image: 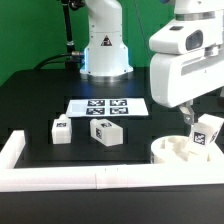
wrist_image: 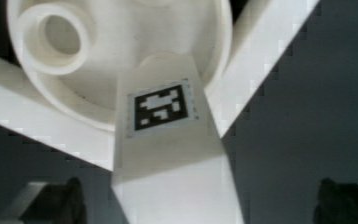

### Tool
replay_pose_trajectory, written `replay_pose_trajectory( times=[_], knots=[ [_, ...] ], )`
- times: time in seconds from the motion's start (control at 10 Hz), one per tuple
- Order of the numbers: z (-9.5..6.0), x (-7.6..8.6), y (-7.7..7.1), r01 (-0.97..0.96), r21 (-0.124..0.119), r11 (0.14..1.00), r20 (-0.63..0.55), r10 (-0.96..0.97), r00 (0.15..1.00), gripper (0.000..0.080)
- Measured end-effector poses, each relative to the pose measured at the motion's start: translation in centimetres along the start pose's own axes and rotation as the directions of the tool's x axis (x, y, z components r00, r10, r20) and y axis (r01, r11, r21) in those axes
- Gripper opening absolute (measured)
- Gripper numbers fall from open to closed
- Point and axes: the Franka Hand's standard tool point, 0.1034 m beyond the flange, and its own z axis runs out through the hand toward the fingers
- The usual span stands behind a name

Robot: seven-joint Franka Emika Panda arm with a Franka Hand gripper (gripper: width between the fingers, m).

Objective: Assemble stool

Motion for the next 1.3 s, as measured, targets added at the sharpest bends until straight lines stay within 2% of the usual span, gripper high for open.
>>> replay_pose_trajectory(
  times=[0.1,0.2,0.3,0.6,0.8,0.9,1.0,1.1,1.2,1.3],
  knots=[
    [0.0,0.4,0.4,0.06,-0.033,0.998,-0.008,-0.06,0.998,0.0649],
    [0.3,0.5,0.7,0.095,-0.05,0.994,0.0,-0.095,0.995,0.0649],
    [0.7,0.4,1.2,0.1,-0.055,0.993,0.008,-0.1,0.995,0.0649],
    [1.9,0.3,1.0,0.072,-0.062,0.995,-0.008,-0.073,0.997,0.0649],
    [1.8,0.3,1.0,0.063,-0.063,0.996,-0.01,-0.064,0.998,0.0649],
    [1.8,0.3,1.0,0.026,-0.062,0.998,-0.013,-0.027,1.0,0.052],
    [1.8,0.3,1.0,-0.032,-0.061,0.998,-0.016,0.031,0.999,0.052],
    [1.9,0.3,1.0,-0.083,-0.06,0.995,-0.019,0.081,0.996,0.0383],
    [1.9,0.3,1.0,-0.172,-0.057,0.983,-0.025,0.17,0.985,0.0336],
    [1.9,0.3,1.1,-0.237,-0.056,0.97,-0.028,0.236,0.971,0.0336]
  ],
)
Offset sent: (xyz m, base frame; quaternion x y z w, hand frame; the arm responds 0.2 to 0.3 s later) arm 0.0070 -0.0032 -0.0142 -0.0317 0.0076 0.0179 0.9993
